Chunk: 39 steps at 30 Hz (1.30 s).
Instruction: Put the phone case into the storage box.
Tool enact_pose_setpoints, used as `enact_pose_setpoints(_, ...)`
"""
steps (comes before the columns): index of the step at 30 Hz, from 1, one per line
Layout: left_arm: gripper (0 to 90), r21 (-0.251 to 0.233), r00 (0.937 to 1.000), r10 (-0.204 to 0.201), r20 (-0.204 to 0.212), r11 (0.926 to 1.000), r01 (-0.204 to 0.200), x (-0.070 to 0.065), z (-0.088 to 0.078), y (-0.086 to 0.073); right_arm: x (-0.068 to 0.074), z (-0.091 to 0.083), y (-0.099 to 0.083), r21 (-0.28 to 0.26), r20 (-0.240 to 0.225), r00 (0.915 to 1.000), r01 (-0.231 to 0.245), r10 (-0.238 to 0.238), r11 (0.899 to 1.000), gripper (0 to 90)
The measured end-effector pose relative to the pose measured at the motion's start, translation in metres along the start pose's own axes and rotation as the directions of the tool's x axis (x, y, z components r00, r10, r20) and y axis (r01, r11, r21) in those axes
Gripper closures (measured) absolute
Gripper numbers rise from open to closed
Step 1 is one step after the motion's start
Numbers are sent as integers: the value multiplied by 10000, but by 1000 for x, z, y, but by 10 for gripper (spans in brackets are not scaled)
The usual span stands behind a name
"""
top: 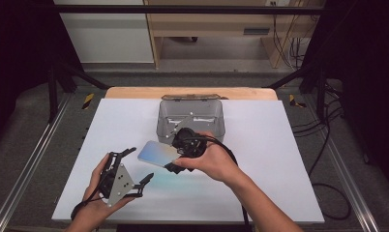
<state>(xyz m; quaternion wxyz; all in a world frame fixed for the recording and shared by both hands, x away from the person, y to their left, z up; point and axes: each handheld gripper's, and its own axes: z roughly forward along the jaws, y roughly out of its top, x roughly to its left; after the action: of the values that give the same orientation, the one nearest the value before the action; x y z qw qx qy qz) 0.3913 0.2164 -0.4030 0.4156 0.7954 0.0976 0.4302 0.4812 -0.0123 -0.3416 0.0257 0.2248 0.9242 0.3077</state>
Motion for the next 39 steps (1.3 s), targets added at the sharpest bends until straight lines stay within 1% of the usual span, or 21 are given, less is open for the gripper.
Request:
enact_pose_setpoints(1,150,-42,9999,113,-12,9999,-113,-1,1,1,0,0,1,-38,-10,10000,9,-9,10000,177)
enact_pose_setpoints(4,180,-64,9997,253,-8,9997,-253,-2,5,3,2,-1,4,75,-27,10000,49,-49,10000,177)
enact_pose_setpoints(7,217,-82,9984,559,-16,9984,-559,-5,8,3,2,1,5,131,-82,9999,96,-95,9999,177)
enact_pose_setpoints(12,306,-30,9950,1001,32,9950,-1001,-9,9,5,-2,1,8,179,-148,9998,-116,119,9998,176)
enact_pose_setpoints(15,362,-56,9913,1314,-37,9913,-1314,-10,10,7,-4,-1,10,163,-186,9997,-153,156,9997,176)
enact_pose_setpoints(17,418,-58,9869,1613,-41,9869,-1613,-11,11,10,-4,-1,12,163,-167,9998,-139,142,9998,177)
enact_pose_setpoints(19,431,-75,9848,1735,-99,9848,-1736,-11,12,11,-3,-1,12,211,-158,9998,-153,157,9997,176)
enact_pose_setpoints(21,466,-7,9802,1974,-144,9803,-1974,-12,14,12,-3,-1,13,228,-189,9998,-98,102,9997,176)
enact_pose_setpoints(23,483,-55,9785,2058,-131,9786,-2058,-12,15,12,-2,-1,13,235,-201,9997,-103,108,9997,176)
enact_pose_setpoints(25,513,-61,9752,2200,-243,9754,-2202,-13,15,13,-2,-1,14,228,-222,9997,-85,90,9997,176)
enact_pose_setpoints(26,537,-86,9750,2209,-234,9752,-2211,-13,16,13,-1,-1,14,209,-233,9997,-108,113,9997,176)
enact_pose_setpoints(28,565,-62,9705,2396,-280,9708,-2398,-15,17,13,-1,0,15,179,-244,9997,-95,99,9998,176)
enact_pose_setpoints(29,569,-48,9700,2417,-274,9703,-2419,-15,17,13,-1,0,15,171,-244,9996,-116,120,9998,176)
enact_pose_setpoints(31,580,-9,9670,2529,-311,9674,-2531,-15,18,13,0,0,15,216,-272,9996,-103,109,9997,176)
enact_pose_setpoints(35,587,48,9649,2598,-391,9656,-2599,-14,18,12,1,1,17,188,-307,9995,-42,47,9998,176)
enact_pose_setpoints(39,601,88,9625,2680,-415,9634,-2678,-16,17,12,3,2,18,167,-337,9994,-81,87,9998,176)
